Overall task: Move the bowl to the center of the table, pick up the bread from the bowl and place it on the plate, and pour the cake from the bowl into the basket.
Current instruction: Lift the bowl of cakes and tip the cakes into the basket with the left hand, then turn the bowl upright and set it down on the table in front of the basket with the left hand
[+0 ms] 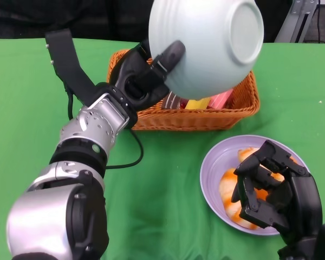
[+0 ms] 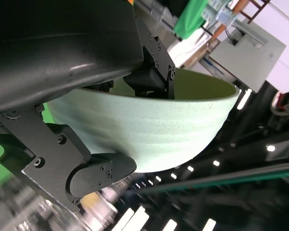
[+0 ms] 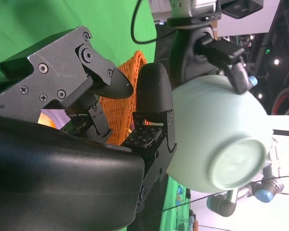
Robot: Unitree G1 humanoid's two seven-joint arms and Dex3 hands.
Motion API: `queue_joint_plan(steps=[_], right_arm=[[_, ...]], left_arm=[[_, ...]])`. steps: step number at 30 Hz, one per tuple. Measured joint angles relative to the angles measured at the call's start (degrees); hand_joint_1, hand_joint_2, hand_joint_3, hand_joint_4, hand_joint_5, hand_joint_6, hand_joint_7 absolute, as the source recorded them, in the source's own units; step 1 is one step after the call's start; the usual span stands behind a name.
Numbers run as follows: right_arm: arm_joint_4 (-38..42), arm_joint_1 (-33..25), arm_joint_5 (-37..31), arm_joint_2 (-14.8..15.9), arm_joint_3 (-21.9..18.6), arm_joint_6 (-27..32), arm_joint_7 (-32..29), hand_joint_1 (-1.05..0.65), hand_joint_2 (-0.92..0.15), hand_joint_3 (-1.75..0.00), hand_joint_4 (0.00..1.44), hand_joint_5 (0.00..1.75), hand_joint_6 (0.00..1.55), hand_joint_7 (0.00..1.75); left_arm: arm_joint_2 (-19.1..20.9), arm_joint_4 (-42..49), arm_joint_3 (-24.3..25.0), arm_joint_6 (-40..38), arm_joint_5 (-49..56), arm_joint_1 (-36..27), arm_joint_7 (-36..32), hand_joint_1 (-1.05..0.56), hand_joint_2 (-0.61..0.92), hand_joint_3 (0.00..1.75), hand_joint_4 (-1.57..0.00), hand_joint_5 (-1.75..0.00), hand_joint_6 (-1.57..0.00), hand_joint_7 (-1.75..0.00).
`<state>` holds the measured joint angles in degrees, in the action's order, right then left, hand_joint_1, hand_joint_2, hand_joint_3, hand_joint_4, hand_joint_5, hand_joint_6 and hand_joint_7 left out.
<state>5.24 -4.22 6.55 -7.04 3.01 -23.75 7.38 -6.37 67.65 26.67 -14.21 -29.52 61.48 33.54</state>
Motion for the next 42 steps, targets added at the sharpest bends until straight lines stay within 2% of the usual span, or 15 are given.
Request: queue_joint_plan(steps=[16,24,26,29,33,36,39,42], right_arm=[[0.0,-0.2,0.1,-0.1,0.1,0.0,0.4,-0.07,-0.55,-1.19,0.77,1.75,0.66,1.52],[0.0,-0.2,0.0,0.0,0.0,0.0,0.4,-0.07,-0.54,-1.20,0.77,1.75,0.67,1.52],[-0.1,-0.2,0.1,0.0,0.0,0.0,0.4,-0.07,-0.54,-1.20,0.77,1.75,0.67,1.52],[-0.1,-0.2,0.1,0.0,0.0,0.0,0.4,-0.07,-0.54,-1.20,0.77,1.75,0.66,1.52],[-0.1,-0.2,0.1,0.0,0.0,0.0,0.4,-0.06,-0.54,-1.20,0.77,1.75,0.66,1.52],[-0.1,-0.2,0.1,0.0,-0.1,0.0,0.4,-0.06,-0.55,-1.20,0.78,1.75,0.67,1.53],[-0.1,-0.2,0.1,0.0,-0.4,0.0,0.4,-0.06,-0.54,-1.20,0.79,1.75,0.67,1.53],[-0.1,-0.2,0.1,0.1,-0.6,0.0,0.4,-0.06,-0.54,-1.19,0.79,1.75,0.67,1.53]], left_arm=[[0.1,0.0,0.4,-1.2,-0.4,0.4,0.0,-0.10,0.77,0.93,-0.65,-1.69,-0.76,-1.48],[0.2,-0.2,-3.4,4.3,2.7,0.3,2.6,-0.10,0.71,1.01,-0.68,-1.66,-0.79,-1.45],[0.2,-0.7,-4.7,6.7,4.3,0.1,3.6,-0.09,0.69,1.03,-0.69,-1.66,-0.80,-1.44],[0.7,-1.9,-7.1,11.2,6.7,-0.3,5.3,-0.04,0.56,1.19,-0.74,-1.67,-0.83,-1.45],[1.5,-3.2,-8.5,14.8,7.9,-0.6,6.3,-0.05,0.52,1.22,-0.76,-1.67,-0.84,-1.44],[3.2,-5.7,-11.3,24.3,11.8,-2.3,7.8,-0.08,0.50,1.22,-0.80,-1.68,-0.84,-1.46],[5.6,-8.1,-13.7,36.8,15.9,-4.5,7.9,-0.05,0.49,1.27,-0.81,-1.68,-0.86,-1.44],[7.3,-8.1,-14.4,42.7,16.8,-5.7,7.9,-0.04,0.49,1.27,-0.81,-1.69,-0.87,-1.43]])
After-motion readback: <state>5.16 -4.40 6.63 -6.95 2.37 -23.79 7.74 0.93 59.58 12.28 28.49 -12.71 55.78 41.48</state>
